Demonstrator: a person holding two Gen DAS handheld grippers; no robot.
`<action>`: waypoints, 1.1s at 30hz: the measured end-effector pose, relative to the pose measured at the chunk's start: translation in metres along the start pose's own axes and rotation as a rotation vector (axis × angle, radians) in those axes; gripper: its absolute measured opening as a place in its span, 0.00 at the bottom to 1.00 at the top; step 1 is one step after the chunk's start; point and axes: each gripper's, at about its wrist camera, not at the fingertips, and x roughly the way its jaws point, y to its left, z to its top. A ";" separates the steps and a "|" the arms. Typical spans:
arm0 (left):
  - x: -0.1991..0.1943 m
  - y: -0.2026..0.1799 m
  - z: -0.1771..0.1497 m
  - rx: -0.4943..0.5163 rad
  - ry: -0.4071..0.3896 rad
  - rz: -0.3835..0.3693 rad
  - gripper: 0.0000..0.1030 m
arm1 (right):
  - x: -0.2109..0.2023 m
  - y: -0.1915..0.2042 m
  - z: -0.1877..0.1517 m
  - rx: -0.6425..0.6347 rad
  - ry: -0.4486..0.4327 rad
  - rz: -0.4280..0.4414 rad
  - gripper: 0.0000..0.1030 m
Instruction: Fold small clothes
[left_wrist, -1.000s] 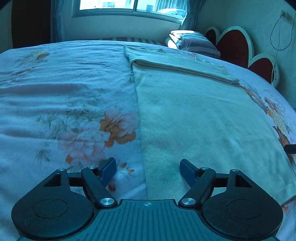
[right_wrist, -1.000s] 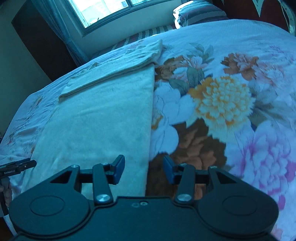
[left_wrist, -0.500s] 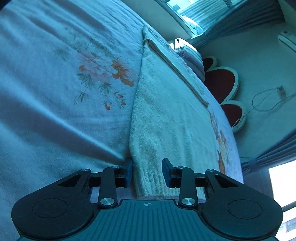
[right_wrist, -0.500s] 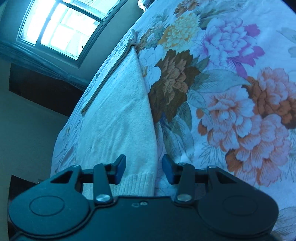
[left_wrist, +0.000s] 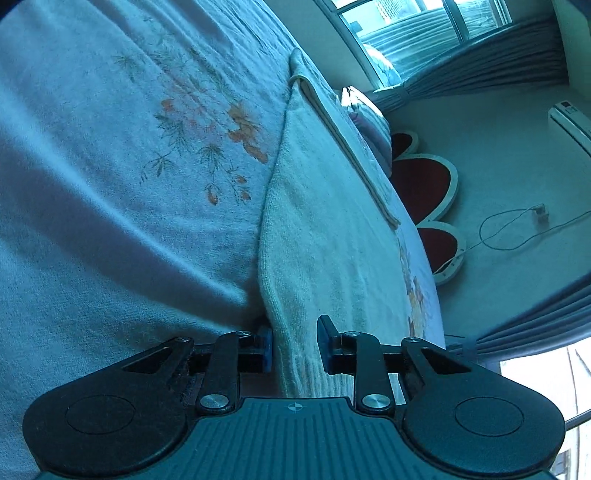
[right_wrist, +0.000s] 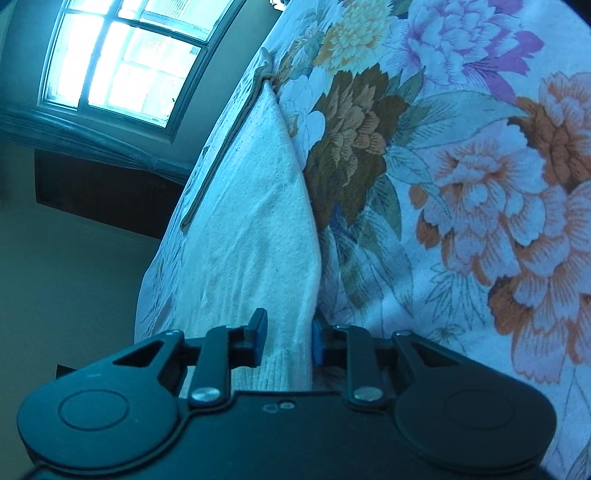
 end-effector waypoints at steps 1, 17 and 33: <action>-0.001 -0.003 -0.001 0.022 -0.001 0.016 0.20 | -0.001 -0.001 0.000 0.000 0.007 -0.002 0.17; -0.057 -0.017 0.031 0.051 -0.207 -0.066 0.03 | -0.029 0.059 -0.002 -0.170 -0.144 0.043 0.05; -0.019 -0.091 0.117 0.087 -0.294 -0.153 0.03 | -0.010 0.141 0.094 -0.306 -0.195 0.143 0.05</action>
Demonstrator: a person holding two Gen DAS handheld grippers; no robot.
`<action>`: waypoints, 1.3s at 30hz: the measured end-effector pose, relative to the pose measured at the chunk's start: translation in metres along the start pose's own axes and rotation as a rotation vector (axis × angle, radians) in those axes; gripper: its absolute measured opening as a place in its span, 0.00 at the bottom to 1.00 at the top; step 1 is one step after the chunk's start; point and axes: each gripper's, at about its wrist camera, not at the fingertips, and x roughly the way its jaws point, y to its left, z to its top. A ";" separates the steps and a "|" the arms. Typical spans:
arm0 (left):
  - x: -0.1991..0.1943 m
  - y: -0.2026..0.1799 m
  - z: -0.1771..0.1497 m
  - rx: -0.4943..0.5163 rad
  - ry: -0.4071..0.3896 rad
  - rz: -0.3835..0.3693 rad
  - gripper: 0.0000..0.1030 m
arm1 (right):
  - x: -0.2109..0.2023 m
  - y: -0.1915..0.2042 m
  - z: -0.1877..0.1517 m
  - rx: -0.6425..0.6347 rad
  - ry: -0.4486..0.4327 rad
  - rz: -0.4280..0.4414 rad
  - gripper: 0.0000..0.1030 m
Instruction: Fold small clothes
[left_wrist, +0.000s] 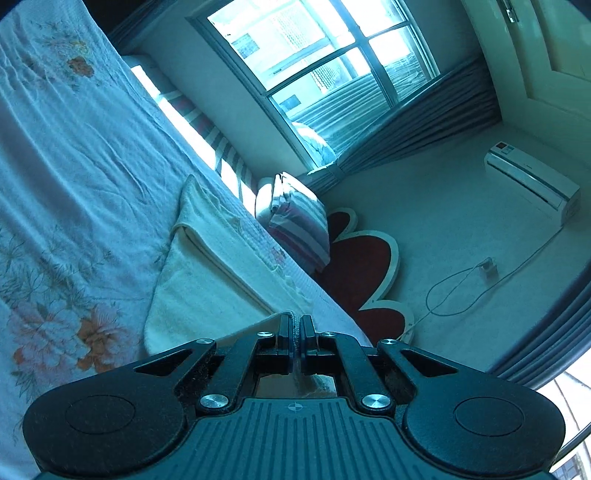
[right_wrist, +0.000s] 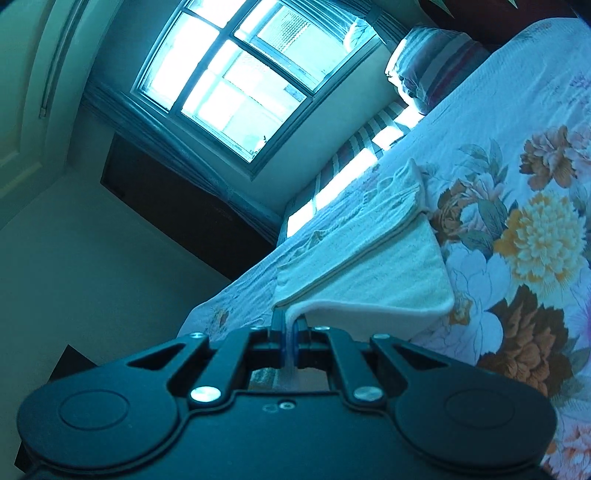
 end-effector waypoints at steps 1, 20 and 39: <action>0.008 -0.001 0.007 0.002 -0.005 0.001 0.03 | 0.004 -0.001 0.007 0.003 -0.002 0.003 0.05; 0.218 0.049 0.125 -0.044 -0.008 0.175 0.03 | 0.194 -0.109 0.157 0.117 0.061 0.039 0.05; 0.334 0.100 0.165 -0.073 0.029 0.330 0.03 | 0.278 -0.208 0.174 0.367 0.065 -0.040 0.14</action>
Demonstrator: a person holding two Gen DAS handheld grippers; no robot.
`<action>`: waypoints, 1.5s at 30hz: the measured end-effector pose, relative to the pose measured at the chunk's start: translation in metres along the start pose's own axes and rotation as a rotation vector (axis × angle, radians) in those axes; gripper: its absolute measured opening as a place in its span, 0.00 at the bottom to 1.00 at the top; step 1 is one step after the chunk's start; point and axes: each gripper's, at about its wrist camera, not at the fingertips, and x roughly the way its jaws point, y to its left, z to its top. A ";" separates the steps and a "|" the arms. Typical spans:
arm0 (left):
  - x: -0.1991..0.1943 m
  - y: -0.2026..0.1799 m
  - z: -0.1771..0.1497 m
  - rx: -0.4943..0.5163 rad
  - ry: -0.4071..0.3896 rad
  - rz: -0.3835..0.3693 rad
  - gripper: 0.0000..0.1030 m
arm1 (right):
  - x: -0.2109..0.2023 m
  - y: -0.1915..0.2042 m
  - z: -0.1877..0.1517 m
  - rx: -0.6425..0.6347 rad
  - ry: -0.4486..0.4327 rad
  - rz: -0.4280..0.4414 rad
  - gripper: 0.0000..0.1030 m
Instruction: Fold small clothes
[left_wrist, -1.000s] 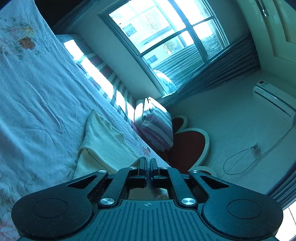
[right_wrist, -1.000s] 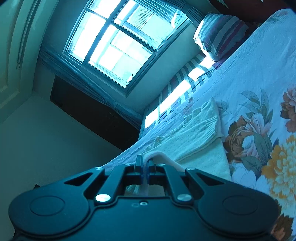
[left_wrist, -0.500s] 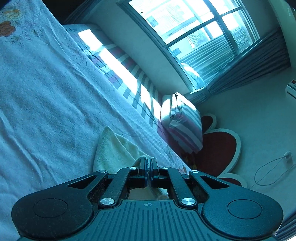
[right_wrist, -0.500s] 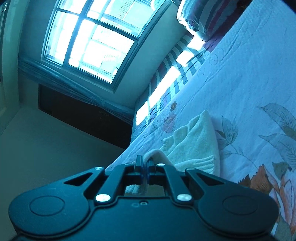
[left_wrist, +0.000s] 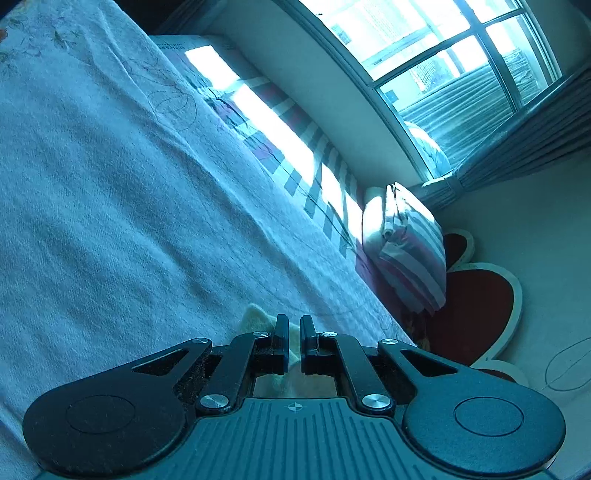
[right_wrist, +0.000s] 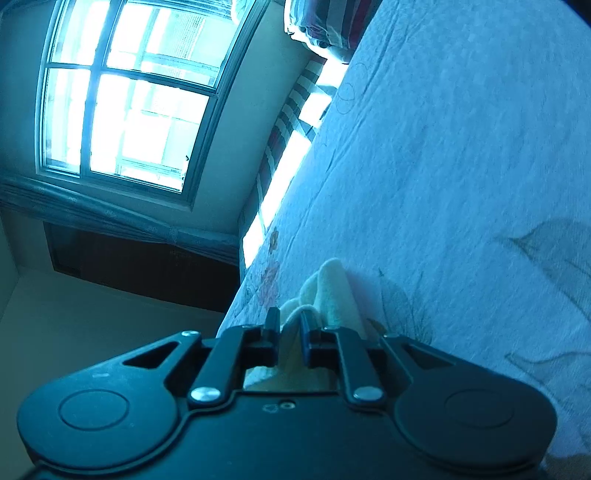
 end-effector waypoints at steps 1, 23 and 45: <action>-0.002 -0.004 0.001 0.027 -0.009 -0.011 0.03 | -0.001 0.003 0.001 -0.021 -0.005 -0.014 0.15; 0.007 -0.064 0.008 0.684 0.066 0.110 0.03 | 0.029 0.075 -0.024 -0.672 0.051 -0.258 0.21; 0.010 -0.066 0.011 0.654 0.039 0.042 0.67 | 0.034 0.078 -0.023 -0.729 0.035 -0.249 0.22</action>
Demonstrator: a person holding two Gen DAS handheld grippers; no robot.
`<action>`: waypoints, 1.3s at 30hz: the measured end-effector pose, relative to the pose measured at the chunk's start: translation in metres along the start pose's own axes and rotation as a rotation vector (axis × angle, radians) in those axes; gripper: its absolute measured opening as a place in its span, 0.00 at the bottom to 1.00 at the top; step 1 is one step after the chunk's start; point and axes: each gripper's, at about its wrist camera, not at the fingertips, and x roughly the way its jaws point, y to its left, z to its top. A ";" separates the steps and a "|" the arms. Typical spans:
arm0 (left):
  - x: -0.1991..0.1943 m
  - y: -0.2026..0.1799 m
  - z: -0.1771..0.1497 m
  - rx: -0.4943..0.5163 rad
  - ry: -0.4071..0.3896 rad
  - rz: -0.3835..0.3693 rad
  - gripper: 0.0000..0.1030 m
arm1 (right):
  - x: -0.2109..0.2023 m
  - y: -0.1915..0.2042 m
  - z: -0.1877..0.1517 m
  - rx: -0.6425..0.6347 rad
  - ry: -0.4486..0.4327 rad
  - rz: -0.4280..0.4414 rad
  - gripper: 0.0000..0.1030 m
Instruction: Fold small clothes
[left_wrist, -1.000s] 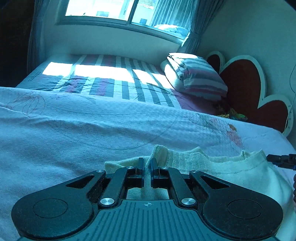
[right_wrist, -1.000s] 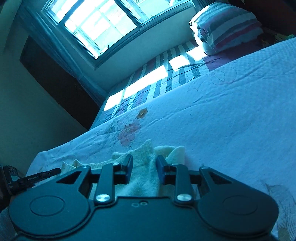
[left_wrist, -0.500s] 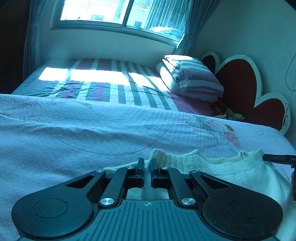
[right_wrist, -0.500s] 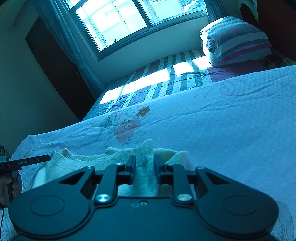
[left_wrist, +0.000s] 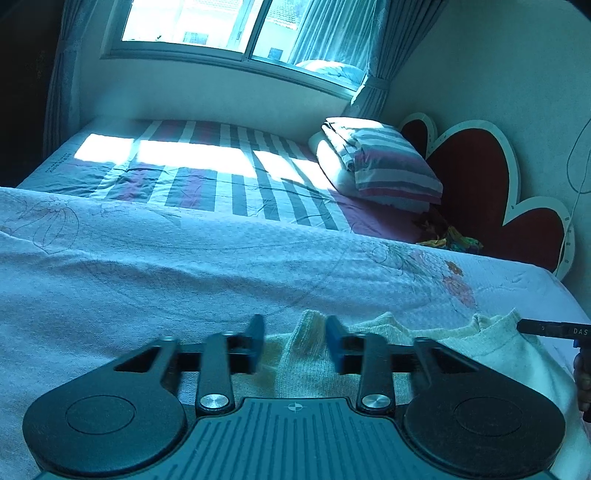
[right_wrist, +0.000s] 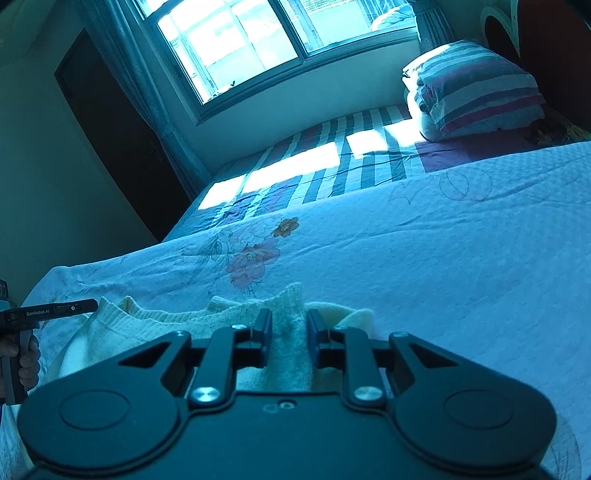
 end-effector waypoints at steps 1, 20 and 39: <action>-0.003 -0.002 -0.001 0.015 -0.023 -0.002 0.71 | 0.000 0.000 0.000 -0.002 0.001 0.002 0.22; -0.007 -0.010 -0.001 0.074 -0.092 -0.015 0.02 | -0.012 0.009 0.001 -0.041 -0.075 -0.012 0.05; -0.061 -0.125 -0.061 0.201 0.004 -0.062 0.10 | -0.046 0.109 -0.055 -0.197 0.018 0.047 0.18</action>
